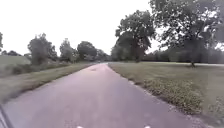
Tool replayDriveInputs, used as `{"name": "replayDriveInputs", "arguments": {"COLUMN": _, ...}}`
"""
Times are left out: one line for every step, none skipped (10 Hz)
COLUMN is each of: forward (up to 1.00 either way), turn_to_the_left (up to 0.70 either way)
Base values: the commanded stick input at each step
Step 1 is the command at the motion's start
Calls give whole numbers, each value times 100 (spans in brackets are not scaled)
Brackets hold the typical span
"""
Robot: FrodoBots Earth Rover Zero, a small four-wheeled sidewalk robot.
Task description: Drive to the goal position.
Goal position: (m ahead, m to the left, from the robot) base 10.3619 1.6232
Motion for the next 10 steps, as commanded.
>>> {"name": "replayDriveInputs", "arguments": {"forward": 70, "turn_to_the_left": 0}}
{"name": "replayDriveInputs", "arguments": {"forward": 70, "turn_to_the_left": 0}}
{"name": "replayDriveInputs", "arguments": {"forward": 70, "turn_to_the_left": 0}}
{"name": "replayDriveInputs", "arguments": {"forward": 70, "turn_to_the_left": 0}}
{"name": "replayDriveInputs", "arguments": {"forward": 70, "turn_to_the_left": 0}}
{"name": "replayDriveInputs", "arguments": {"forward": 70, "turn_to_the_left": 0}}
{"name": "replayDriveInputs", "arguments": {"forward": 70, "turn_to_the_left": 0}}
{"name": "replayDriveInputs", "arguments": {"forward": 70, "turn_to_the_left": 1}}
{"name": "replayDriveInputs", "arguments": {"forward": 70, "turn_to_the_left": 1}}
{"name": "replayDriveInputs", "arguments": {"forward": 70, "turn_to_the_left": 1}}
